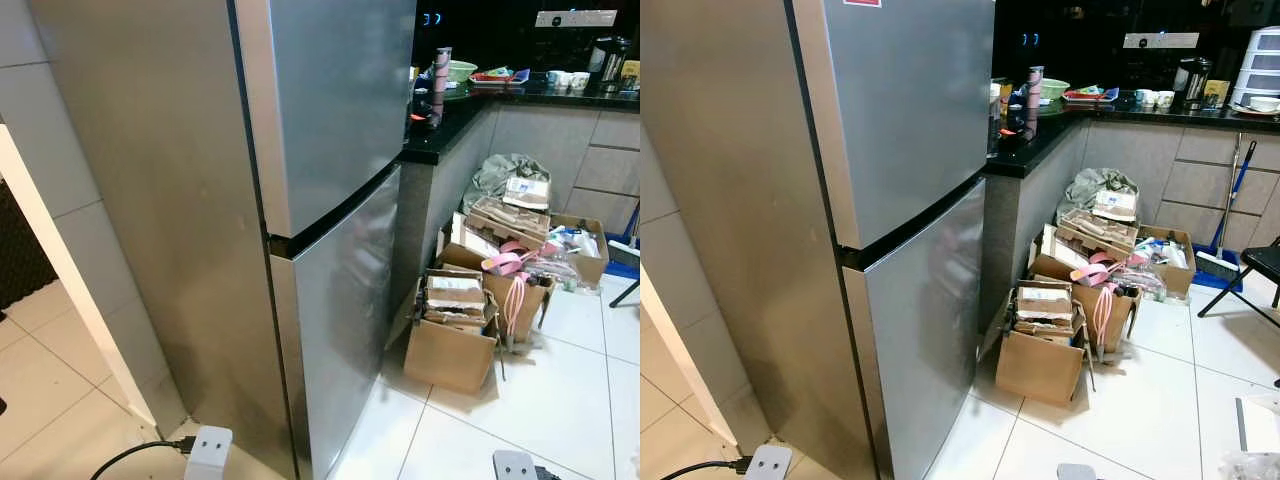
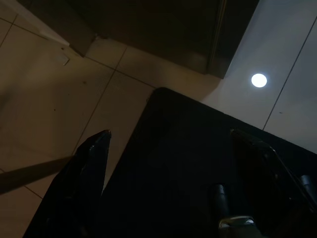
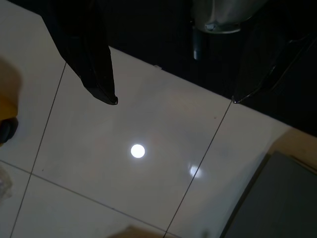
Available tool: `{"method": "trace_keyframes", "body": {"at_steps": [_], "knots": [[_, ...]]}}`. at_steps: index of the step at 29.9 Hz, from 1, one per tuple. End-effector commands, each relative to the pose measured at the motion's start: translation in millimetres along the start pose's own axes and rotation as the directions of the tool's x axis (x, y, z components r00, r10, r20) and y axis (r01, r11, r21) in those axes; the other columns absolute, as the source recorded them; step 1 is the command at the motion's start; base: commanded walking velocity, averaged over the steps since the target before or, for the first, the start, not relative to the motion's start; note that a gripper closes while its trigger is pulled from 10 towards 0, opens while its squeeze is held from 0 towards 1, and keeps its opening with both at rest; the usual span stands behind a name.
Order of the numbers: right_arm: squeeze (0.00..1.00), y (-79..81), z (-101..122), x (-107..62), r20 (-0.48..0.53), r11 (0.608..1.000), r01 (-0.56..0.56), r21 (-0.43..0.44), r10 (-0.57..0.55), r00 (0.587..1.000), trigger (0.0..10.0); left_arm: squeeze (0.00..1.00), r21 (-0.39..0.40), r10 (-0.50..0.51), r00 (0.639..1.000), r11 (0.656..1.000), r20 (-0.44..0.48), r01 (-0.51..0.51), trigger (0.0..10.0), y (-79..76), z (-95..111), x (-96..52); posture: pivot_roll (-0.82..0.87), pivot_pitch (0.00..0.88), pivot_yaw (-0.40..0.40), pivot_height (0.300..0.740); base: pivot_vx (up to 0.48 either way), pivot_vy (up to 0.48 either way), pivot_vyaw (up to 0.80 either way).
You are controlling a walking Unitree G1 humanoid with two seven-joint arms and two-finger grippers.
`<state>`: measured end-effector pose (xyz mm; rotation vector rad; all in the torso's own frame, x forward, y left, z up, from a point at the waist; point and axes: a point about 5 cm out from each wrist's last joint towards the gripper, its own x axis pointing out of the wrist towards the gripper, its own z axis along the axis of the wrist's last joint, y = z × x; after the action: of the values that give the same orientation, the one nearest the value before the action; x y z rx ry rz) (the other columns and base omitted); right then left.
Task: Restocking fridge
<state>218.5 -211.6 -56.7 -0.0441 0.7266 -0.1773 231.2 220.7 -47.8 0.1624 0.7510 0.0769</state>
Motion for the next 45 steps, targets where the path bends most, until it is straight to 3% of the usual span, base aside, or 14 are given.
{"method": "trace_keyframes", "body": {"at_steps": [1, 10, 39, 45], "knots": [[0.00, 1.2, -1, -1.0, 0.010, 1.000, -0.006, -0.007, 0.006, 1.000, 10.0, 0.00, 0.014, -0.013, 1.000, 1.000, -0.002, 0.013, 10.0, -2.8, 1, 0.5, -0.07, 0.009, 0.032, 0.740, 0.000, 0.000, 0.00], [0.00, 4.3, -4, -0.7, -0.027, 0.999, -0.036, 0.022, 0.037, 0.999, 10.0, 0.00, 0.016, -0.011, 1.000, 1.000, 0.001, 0.011, 10.0, -2.0, 2, 0.7, -0.06, 0.001, 0.028, 0.740, 0.000, 0.000, 0.00], [0.00, 1.1, 10, 3.7, 0.003, 0.999, -0.040, -0.026, 0.040, 0.999, 10.0, 0.00, -0.002, -0.026, 1.000, 1.000, 0.017, 0.026, 10.0, -11.5, 5, 1.3, -0.05, 0.002, -0.010, 0.740, 0.000, 0.000, 0.00], [0.00, 7.9, 12, 4.6, -0.008, 0.996, -0.076, -0.053, 0.076, 0.997, 10.0, 0.00, -0.020, -0.001, 1.000, 1.000, -0.008, 0.001, 10.0, -8.9, -6, -1.4, -0.03, 0.002, -0.032, 0.740, 0.000, 0.000, 0.00]]}}
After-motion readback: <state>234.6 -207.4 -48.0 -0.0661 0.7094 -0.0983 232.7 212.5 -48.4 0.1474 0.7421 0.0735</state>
